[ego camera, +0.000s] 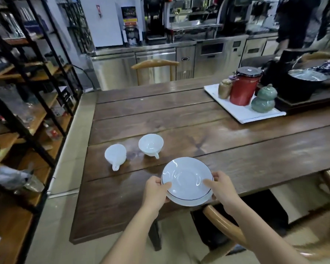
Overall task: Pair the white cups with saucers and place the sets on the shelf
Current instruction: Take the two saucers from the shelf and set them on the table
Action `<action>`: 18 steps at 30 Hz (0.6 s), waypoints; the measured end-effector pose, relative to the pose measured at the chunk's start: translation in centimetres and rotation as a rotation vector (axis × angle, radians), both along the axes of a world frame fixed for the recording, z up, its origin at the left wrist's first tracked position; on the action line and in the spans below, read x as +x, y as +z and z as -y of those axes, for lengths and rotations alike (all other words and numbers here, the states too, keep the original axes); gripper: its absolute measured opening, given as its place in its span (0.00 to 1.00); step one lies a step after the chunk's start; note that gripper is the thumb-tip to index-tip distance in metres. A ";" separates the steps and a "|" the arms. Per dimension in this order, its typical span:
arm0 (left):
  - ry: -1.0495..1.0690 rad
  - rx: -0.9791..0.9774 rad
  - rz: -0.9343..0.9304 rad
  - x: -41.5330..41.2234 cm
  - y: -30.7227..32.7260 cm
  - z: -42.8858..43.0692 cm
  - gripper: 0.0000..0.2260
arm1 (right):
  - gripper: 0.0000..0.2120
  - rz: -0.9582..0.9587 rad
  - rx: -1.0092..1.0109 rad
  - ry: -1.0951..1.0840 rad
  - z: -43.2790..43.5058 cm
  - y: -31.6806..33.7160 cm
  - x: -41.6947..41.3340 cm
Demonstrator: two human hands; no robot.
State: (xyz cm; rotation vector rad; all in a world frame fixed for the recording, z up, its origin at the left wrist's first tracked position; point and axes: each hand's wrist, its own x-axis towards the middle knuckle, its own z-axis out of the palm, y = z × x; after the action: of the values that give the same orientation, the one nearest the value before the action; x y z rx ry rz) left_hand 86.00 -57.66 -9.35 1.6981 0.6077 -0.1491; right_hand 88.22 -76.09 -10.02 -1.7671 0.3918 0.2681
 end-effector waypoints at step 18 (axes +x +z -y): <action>-0.120 0.193 -0.215 9.7 -5.5 0.8 0.10 | 0.10 -0.113 -0.275 0.005 0.4 -5.6 9.5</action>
State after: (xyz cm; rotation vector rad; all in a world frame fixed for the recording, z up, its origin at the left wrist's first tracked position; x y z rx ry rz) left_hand 95.70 -58.43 -14.85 1.9217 0.6974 -0.3726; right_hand 97.70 -76.48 -15.65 -2.0279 0.5255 0.3306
